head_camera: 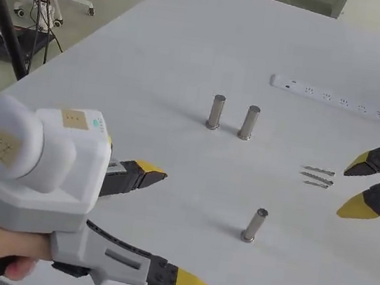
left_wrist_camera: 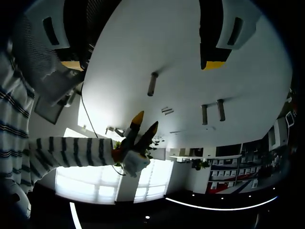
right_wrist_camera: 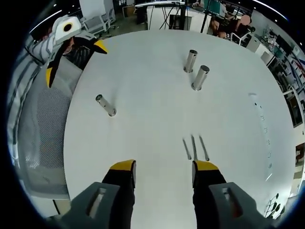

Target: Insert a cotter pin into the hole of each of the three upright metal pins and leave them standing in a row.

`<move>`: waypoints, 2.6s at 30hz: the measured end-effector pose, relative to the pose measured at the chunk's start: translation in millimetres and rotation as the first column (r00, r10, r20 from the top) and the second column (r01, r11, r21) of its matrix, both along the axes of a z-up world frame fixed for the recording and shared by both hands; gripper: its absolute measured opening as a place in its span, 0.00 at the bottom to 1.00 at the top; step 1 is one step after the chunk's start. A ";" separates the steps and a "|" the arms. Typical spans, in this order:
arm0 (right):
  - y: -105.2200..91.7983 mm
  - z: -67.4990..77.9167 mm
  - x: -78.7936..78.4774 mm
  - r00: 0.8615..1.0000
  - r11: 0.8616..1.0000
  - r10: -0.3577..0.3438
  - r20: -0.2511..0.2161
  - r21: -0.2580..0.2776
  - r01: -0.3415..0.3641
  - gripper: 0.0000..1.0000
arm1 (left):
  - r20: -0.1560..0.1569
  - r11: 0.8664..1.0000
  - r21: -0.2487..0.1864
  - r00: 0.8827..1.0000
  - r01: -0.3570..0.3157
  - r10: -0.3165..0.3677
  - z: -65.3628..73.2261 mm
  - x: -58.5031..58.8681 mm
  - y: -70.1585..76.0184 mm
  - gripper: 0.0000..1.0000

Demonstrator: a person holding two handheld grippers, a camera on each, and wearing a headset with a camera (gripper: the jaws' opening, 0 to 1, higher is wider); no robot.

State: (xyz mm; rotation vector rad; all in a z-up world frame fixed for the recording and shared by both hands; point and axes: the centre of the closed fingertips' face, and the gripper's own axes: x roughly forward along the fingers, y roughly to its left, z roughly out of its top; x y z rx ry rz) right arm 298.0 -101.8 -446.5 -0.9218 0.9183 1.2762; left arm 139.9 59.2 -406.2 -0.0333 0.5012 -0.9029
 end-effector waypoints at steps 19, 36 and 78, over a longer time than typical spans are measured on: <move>3.5 -30.2 22.0 0.999 0.997 0.035 -0.028 -0.063 -0.036 0.26 | -0.019 1.000 0.009 1.000 -0.005 0.005 -4.0 -5.2 6.4 0.99; 4.2 -45.3 31.4 1.000 0.994 0.004 -0.024 -0.105 -0.006 0.16 | -0.040 0.999 -0.020 0.998 -0.040 0.039 -7.8 -4.8 10.1 0.97; 11.4 -50.0 38.9 0.990 0.965 0.137 0.035 -0.231 -0.125 0.00 | -0.036 0.999 -0.023 0.999 -0.036 0.035 -6.3 4.1 10.4 0.95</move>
